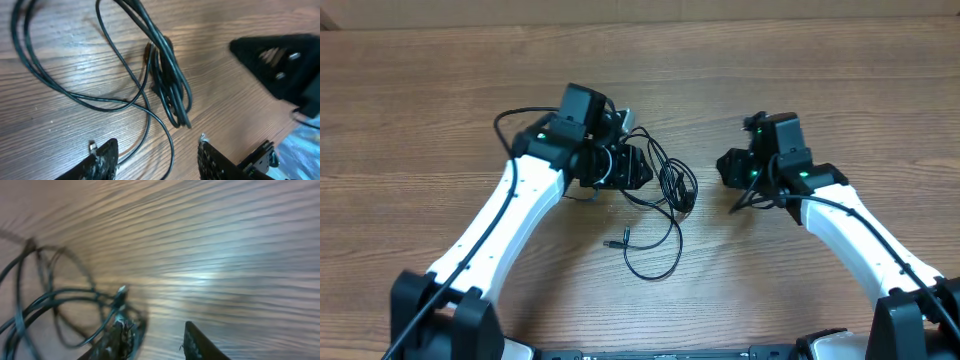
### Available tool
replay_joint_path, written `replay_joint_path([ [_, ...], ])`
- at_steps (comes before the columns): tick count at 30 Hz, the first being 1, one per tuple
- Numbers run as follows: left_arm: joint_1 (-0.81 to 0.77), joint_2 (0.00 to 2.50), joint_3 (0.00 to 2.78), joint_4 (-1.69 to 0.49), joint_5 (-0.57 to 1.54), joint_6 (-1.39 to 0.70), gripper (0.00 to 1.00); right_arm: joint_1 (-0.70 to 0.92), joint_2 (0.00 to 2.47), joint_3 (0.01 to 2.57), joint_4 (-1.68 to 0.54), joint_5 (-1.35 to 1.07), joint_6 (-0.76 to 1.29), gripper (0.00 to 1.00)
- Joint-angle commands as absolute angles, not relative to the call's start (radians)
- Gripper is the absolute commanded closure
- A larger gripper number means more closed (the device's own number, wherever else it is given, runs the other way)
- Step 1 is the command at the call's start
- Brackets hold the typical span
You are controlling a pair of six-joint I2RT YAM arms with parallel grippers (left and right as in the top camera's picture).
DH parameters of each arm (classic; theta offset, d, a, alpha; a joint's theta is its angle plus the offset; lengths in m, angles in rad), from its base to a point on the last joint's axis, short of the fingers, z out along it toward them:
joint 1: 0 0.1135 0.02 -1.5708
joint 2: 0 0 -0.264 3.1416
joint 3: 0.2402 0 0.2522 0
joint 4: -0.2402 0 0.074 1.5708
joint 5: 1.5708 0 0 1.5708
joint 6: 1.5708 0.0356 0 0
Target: Untangle cables
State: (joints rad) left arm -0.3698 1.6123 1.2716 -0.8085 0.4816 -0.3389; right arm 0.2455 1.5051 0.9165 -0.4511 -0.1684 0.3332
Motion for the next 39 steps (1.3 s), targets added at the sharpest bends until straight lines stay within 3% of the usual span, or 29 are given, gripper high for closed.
replay_joint_path([
  [1, -0.419, 1.691, 1.291, -0.779, 0.472, -0.384, 0.5, 0.205, 1.505, 0.936, -0.459, -0.131, 0.379, 0.66],
  [12, -0.517, 1.855, 1.291, -0.654, 0.541, -0.434, 0.57, 0.187, 1.505, 0.936, -0.471, -0.182, 0.378, 0.6],
  [15, -0.517, 1.865, 1.291, -0.628, 0.54, -0.434, 0.92, 0.187, 1.505, 0.936, -0.482, -0.185, 0.378, 0.6],
  [16, -0.515, 1.864, 1.291, -0.616, 0.54, -0.434, 0.96, 0.187, 1.505, 0.936, -0.485, -0.185, 0.378, 0.6],
  [20, -0.488, 1.841, 1.312, -0.602, 0.545, -0.416, 0.96, 0.187, 1.505, 0.936, -0.5, -0.206, 0.377, 0.56],
  [28, -0.42, 1.723, 1.406, -0.617, 0.756, -0.257, 0.96, 0.189, 1.505, 0.936, -0.48, -0.606, 0.15, 0.53],
  [36, -0.39, 1.671, 1.417, -0.62, 1.023, -0.257, 0.96, 0.19, 1.506, 0.936, -0.408, -0.616, 0.173, 0.52],
  [39, -0.391, 1.671, 1.417, -0.644, 1.006, -0.231, 0.96, 0.189, 1.506, 0.936, -0.363, -0.64, 0.234, 0.52],
])
